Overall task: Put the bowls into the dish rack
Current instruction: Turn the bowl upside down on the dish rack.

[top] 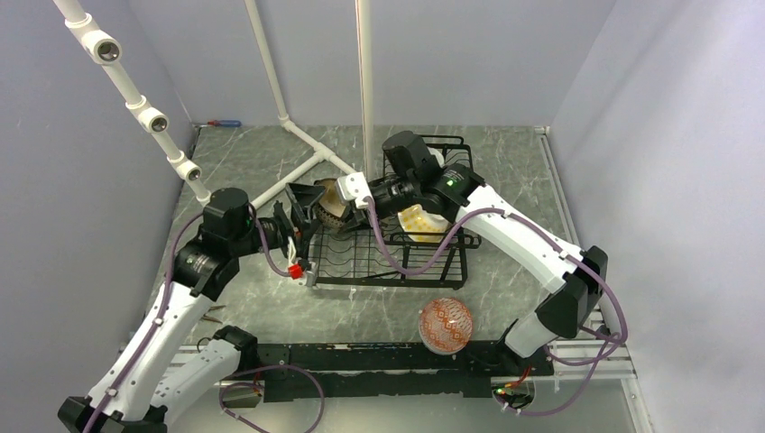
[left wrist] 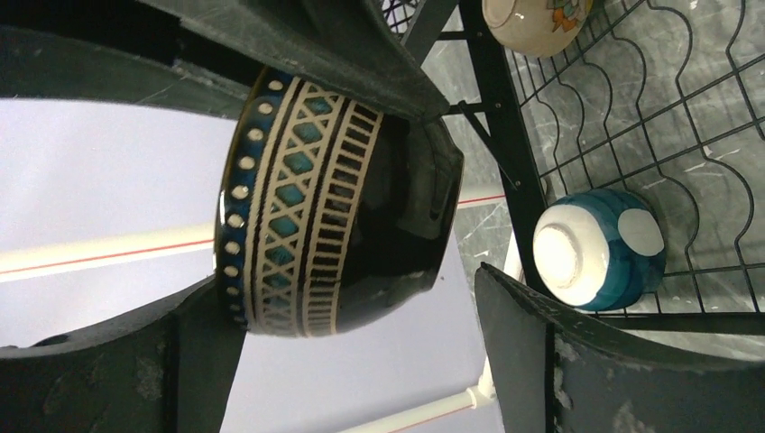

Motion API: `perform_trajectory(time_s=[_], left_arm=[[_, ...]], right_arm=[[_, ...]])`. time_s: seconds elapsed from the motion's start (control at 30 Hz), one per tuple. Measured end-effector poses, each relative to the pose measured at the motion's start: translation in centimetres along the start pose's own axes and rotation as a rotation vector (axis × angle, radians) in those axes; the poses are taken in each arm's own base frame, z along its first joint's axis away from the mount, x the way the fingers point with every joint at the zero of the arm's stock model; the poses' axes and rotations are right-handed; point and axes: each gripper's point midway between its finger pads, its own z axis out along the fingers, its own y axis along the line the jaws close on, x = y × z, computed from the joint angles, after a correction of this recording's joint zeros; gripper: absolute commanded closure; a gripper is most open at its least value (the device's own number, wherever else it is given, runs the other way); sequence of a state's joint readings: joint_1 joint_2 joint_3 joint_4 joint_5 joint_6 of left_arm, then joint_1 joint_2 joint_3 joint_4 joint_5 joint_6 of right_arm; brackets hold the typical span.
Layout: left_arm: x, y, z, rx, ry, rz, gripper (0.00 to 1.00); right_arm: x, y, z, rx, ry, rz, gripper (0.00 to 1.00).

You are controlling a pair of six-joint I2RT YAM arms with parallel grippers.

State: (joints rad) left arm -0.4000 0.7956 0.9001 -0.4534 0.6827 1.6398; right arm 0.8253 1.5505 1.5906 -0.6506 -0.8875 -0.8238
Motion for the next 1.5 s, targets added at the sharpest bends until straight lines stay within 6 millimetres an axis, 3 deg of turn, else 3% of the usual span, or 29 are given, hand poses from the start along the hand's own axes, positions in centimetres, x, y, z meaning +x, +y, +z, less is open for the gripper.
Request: perform_trajectory(time_s=[0.17,0.27,0.4,0.53,0.57,0.7,0.83,0.97,1.2,1.4,1.5], left_arm=[[-0.4,-0.4,0.9,0.020,-0.042,0.029,0.10],[-0.9,-0.5,1.4,0.032,-0.066,0.043,0.19],[-1.6,-0.4,2.1,0.059,-0.091,0.069,0.43],[-1.5,-0.8,2.5,0.094,-0.090,0.053,0.89],[-1.5,-0.8,2.6,0.102,-0.090,0.049,0.96],[-1.5,-1.0,2.6,0.113,-0.092,0.041,0.97],[-1.5,-1.1,2.5,0.122,-0.088,0.032,0.97],[-1.6,-1.9,2.5,0.149,-0.090,-0.019,0.97],[-1.7,-3.0,2.3,0.185,-0.076,-0.162,0.97],[-1.7,-3.6,2.4,0.197,-0.064,-0.293,0.97],[-2.4,-5.4,2.6,0.250,-0.081,-0.425,0.97]], right_arm=[[0.0,0.4,0.2,-0.018,-0.011,0.040,1.00],[-0.1,0.5,0.5,-0.029,-0.020,0.053,1.00],[0.0,0.4,0.8,-0.039,-0.020,0.073,1.00],[0.4,0.6,0.8,-0.044,-0.011,0.090,1.00],[0.5,0.5,0.7,-0.043,-0.009,0.093,1.00],[0.5,0.6,0.7,-0.042,-0.006,0.102,1.00],[0.6,0.5,0.8,-0.034,-0.006,0.112,0.70],[0.5,-0.1,0.9,0.003,-0.015,0.092,0.46],[-0.4,-0.3,0.1,0.050,-0.033,0.065,0.39],[-0.3,-0.2,-0.3,0.072,-0.036,0.057,0.26],[-1.0,-2.3,-1.6,0.178,-0.048,-0.020,0.17]])
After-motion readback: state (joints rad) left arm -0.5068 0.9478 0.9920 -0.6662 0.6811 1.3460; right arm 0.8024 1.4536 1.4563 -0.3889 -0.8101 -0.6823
